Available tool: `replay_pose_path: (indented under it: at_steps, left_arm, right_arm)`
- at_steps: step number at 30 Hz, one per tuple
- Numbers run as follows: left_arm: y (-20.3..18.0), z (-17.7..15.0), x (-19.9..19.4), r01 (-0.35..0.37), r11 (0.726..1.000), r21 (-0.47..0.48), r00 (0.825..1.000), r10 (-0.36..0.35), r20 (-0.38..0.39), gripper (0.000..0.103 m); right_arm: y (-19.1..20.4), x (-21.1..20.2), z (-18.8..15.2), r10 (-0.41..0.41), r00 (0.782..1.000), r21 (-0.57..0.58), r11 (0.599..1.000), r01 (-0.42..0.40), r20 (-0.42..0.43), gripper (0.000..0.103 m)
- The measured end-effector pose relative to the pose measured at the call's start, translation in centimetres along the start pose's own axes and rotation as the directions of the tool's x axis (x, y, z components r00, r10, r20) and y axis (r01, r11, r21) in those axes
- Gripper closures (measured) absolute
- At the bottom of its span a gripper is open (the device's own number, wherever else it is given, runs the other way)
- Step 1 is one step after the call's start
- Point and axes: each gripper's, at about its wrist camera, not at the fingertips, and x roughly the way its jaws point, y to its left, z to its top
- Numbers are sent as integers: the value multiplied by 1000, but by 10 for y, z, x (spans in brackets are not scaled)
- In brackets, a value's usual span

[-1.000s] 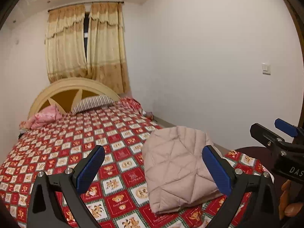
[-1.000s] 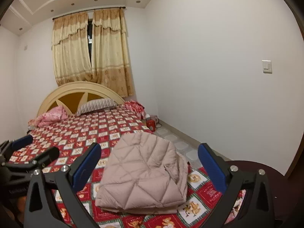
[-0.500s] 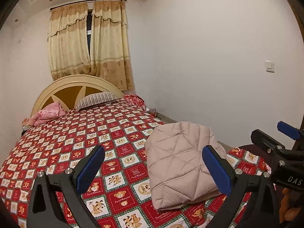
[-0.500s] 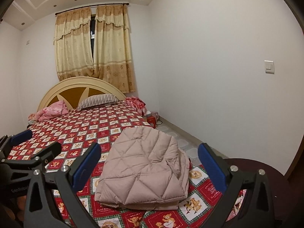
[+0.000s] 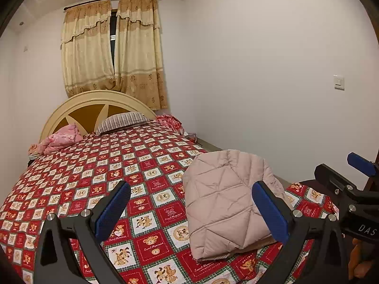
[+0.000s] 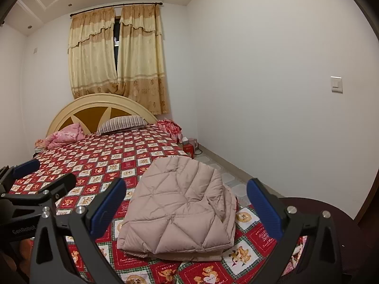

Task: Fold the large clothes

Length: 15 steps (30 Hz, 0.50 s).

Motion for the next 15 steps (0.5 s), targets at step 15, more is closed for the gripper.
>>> replay_pose_path:
  at_steps: [15]
  left_arm:
    - [1, -1, 5, -13, 1000, -8, 1000, 13, -12, 1]
  right_arm:
    - [-3, 2, 0, 3, 1000, 7, 1000, -3, -9, 0]
